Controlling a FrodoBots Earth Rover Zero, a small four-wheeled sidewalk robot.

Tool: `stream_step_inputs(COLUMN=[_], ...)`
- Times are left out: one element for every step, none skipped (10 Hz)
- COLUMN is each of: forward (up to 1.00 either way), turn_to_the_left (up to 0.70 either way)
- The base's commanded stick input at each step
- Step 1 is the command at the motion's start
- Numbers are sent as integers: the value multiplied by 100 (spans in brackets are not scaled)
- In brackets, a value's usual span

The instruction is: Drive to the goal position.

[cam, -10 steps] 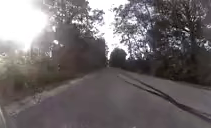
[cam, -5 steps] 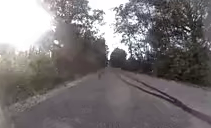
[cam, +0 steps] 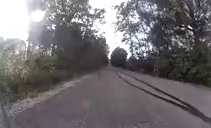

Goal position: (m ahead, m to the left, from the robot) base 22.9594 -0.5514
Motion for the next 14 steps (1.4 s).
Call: stream_step_inputs(forward=[70,70,70,70,70,70,70,70,70,70,70,70,70,70], turn_to_the_left=[0,0,0,0,0,0,0,0,0,0,0,0,0,0])
